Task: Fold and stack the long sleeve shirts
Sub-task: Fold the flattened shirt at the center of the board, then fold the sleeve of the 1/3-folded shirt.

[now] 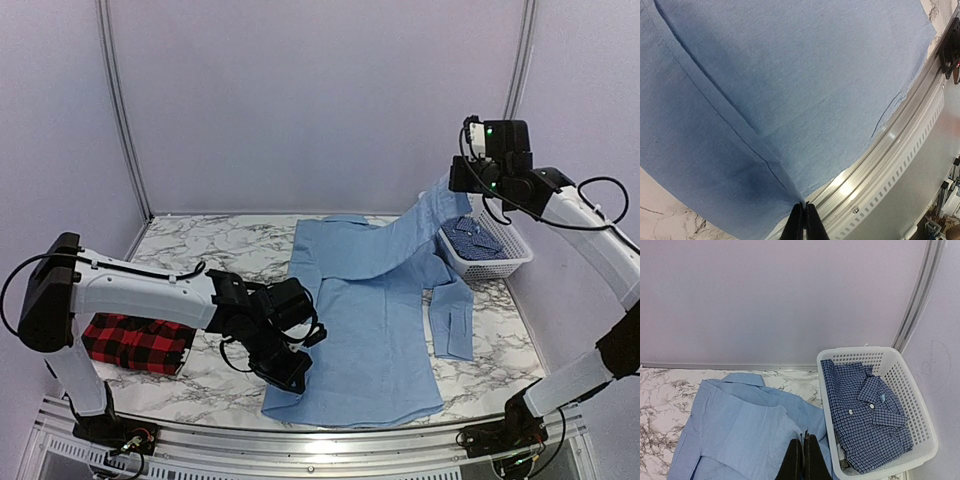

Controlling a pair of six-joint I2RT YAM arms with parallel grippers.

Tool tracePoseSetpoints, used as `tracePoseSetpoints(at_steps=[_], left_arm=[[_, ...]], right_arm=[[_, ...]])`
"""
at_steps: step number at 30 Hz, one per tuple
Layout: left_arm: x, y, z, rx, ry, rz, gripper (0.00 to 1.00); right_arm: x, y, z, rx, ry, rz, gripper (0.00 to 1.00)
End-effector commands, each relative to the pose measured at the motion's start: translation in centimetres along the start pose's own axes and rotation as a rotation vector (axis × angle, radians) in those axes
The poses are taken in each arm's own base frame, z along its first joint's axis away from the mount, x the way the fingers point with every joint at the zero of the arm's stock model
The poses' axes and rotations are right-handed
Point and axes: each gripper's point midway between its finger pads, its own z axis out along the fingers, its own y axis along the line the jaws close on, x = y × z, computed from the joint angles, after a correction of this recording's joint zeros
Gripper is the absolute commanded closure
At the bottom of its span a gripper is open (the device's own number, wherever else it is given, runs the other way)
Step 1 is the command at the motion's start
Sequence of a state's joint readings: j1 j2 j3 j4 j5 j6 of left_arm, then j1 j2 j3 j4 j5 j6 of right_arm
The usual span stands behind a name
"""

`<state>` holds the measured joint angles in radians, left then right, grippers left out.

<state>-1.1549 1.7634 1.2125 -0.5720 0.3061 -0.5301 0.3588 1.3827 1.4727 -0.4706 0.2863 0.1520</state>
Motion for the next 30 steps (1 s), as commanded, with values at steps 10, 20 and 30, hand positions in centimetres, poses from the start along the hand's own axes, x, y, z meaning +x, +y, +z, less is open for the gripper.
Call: tracePoseSetpoints(at_steps=[10, 20, 30], left_arm=[[0.2, -0.3, 2.6, 0.041, 0.032, 0.016, 0.75], [-3.5, 1.9, -3.2, 0.013, -0.165, -0.071, 0.54], [-6.4, 12.1, -9.3, -0.073, -0.366, -0.340, 0.52]], right_arm=[[2.2, 3.1, -1.1, -0.204, 0.043, 0.051, 1.00], [6.1, 11.3, -2.8, -0.422, 0.138, 0.015, 1.00], [12.9, 23.0, -5.1, -0.666, 0.284, -0.078, 1.00]])
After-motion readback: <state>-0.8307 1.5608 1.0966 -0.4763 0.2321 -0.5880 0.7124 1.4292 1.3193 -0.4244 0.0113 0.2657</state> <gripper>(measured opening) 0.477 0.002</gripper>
